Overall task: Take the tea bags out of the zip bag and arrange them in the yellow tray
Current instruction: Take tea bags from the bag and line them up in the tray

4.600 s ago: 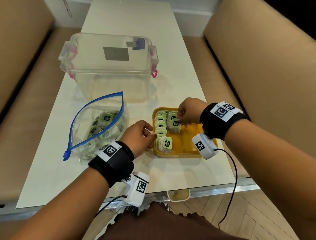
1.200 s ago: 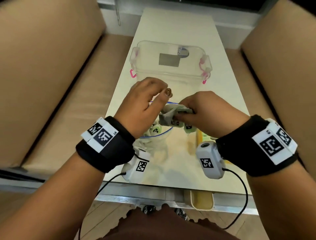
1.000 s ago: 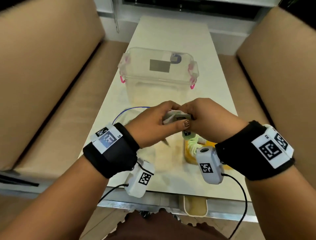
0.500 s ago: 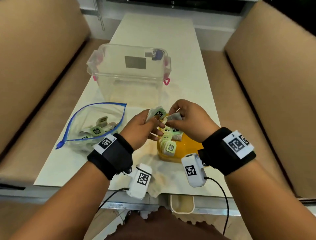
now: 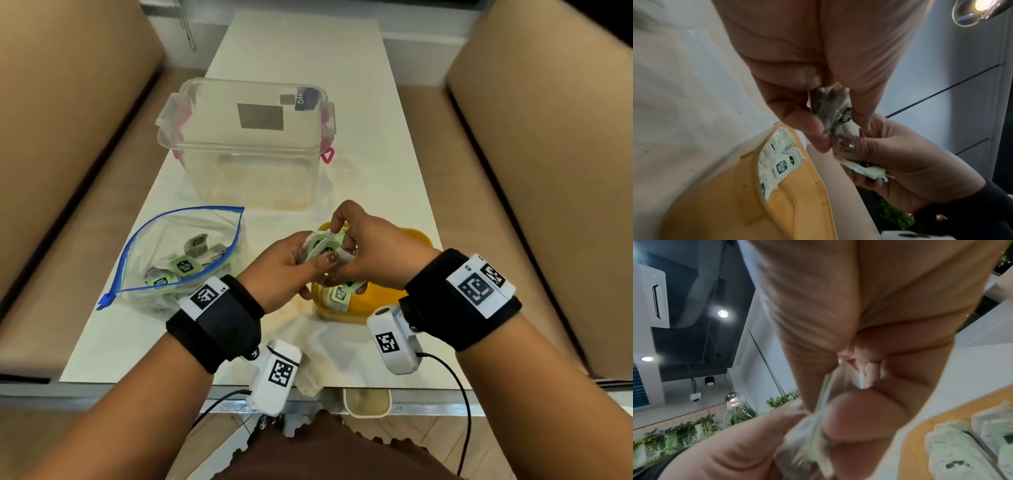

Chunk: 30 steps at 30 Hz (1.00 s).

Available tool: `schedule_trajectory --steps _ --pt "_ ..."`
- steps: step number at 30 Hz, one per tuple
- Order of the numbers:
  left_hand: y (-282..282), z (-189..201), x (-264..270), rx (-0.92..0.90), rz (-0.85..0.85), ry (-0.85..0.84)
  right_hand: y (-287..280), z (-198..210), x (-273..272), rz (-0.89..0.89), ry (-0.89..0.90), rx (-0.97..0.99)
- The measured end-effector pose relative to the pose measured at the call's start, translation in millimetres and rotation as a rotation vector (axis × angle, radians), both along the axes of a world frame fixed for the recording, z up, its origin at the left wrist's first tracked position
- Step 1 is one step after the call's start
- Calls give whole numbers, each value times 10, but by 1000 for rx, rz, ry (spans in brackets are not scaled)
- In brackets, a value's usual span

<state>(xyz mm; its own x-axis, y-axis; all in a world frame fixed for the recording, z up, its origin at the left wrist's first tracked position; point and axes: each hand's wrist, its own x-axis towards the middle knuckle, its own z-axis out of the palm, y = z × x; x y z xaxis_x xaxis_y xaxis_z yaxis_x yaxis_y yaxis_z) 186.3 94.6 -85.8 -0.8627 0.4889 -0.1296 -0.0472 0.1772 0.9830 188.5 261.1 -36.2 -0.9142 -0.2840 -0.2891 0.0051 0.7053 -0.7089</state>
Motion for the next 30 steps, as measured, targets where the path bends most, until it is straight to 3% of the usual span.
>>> schedule_trajectory --steps 4,10,15,20,23,30 --pt "-30 -77 -45 13 43 8 -16 -23 -22 -17 27 6" --pt "-80 -127 -131 139 237 -98 52 -124 -2 -114 18 -41" --pt "-117 -123 -145 85 151 -60 71 -141 -10 -292 133 -232" --pt "-136 -124 -125 35 91 -3 52 -152 24 -173 297 8" --pt "-118 -131 -85 44 97 -6 -8 -106 56 -203 340 -19" --pt "-145 -184 -99 125 271 -38 -38 -119 128 -293 195 -108"
